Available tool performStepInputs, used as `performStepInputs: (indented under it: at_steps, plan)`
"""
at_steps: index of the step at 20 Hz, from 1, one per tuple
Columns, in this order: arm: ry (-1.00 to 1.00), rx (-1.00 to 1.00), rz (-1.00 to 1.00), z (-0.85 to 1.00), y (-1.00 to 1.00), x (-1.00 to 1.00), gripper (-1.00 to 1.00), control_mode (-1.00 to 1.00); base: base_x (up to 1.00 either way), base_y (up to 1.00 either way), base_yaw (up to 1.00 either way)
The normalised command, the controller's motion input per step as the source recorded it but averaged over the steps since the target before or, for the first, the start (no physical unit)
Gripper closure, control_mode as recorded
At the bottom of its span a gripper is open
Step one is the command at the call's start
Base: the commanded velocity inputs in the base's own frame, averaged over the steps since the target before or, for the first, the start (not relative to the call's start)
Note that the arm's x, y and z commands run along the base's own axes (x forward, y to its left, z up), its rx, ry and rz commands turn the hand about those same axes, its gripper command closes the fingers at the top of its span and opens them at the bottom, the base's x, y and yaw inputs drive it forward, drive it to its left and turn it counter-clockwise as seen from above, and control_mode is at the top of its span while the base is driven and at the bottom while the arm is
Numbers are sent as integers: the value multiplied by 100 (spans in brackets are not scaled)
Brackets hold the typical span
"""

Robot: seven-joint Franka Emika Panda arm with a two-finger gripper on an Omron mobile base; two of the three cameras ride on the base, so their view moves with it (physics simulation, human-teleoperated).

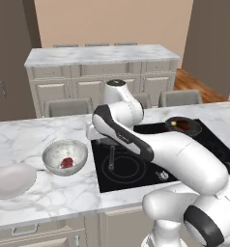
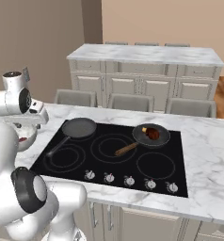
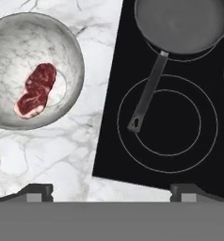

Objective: Place one of the steaks on the plate and the other in the bowl. Then place the bowl in the fridge.

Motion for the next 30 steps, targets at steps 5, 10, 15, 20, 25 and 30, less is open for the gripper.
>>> performStepInputs:
  at_steps: [5, 10, 15, 20, 25, 30]
  plan:
    - [2, -16, 0, 38, -100, -22, -100, -100, 0, 0, 0]
    - [15, 0, -23, 25, -100, -32, -100, -100, 0, 0, 0]
    - [21, 4, -34, -12, -100, 0, -100, -100, 0, 0, 0]
    - [9, 2, -12, -2, -40, 0, -100, -100, 0, 0, 0]
    - [-1, 0, 0, 0, 0, -10, -100, -100, 0, 0, 0]
    - [0, 0, 0, -3, 0, -3, -100, 100, -1, -5, 0]
